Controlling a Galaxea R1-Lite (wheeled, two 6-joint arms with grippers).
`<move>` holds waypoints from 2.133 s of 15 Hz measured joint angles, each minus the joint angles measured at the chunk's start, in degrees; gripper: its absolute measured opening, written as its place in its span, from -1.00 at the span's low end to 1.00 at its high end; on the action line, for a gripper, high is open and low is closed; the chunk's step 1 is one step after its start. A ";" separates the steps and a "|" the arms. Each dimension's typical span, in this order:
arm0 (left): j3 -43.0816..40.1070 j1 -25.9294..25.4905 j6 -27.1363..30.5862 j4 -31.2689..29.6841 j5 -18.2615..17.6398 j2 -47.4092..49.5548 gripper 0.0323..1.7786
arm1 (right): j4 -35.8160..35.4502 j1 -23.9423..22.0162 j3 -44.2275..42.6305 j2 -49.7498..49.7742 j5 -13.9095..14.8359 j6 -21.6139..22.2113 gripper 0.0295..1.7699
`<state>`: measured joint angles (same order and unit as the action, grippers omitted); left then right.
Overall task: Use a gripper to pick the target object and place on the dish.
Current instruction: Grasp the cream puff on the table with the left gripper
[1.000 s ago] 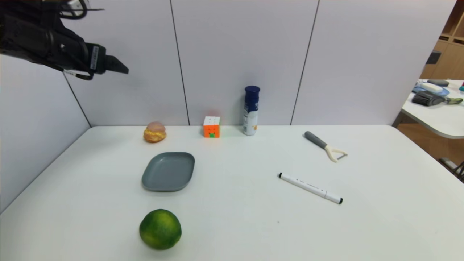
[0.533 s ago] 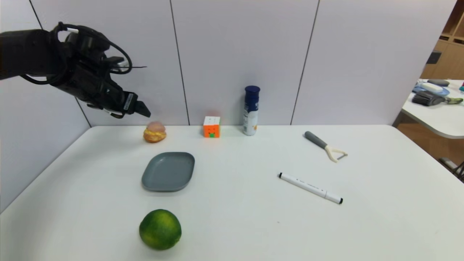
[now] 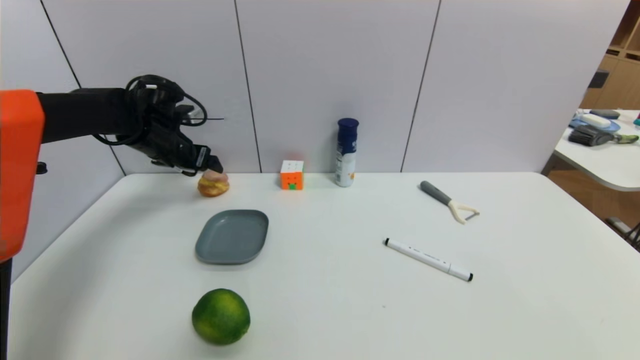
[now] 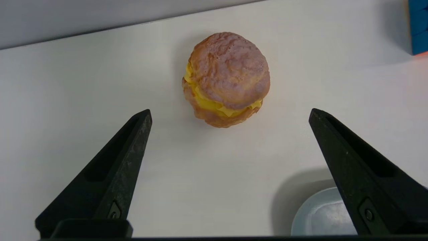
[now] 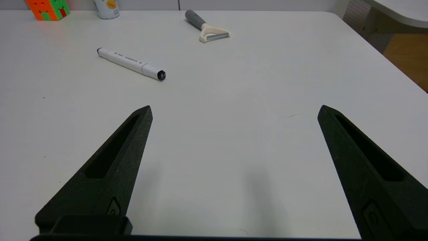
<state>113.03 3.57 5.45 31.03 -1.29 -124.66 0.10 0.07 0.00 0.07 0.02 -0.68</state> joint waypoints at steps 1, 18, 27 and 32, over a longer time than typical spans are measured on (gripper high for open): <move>0.00 0.15 -0.02 -0.44 0.78 -0.78 0.90 | 0.00 0.00 0.00 0.00 0.00 0.00 0.93; -0.10 2.40 -3.13 -7.00 6.88 -6.38 0.90 | 0.00 0.00 0.00 0.00 -0.02 0.02 0.93; -0.18 2.21 -3.58 -7.72 7.13 -8.66 0.90 | 0.00 0.00 0.00 0.00 -0.02 0.02 0.93; -0.18 2.18 -3.58 -9.89 7.05 -10.15 0.90 | 0.01 0.00 0.00 0.00 -0.02 0.00 0.93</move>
<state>112.85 5.75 1.87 21.14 5.75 -134.82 0.11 0.07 0.00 0.07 0.00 -0.68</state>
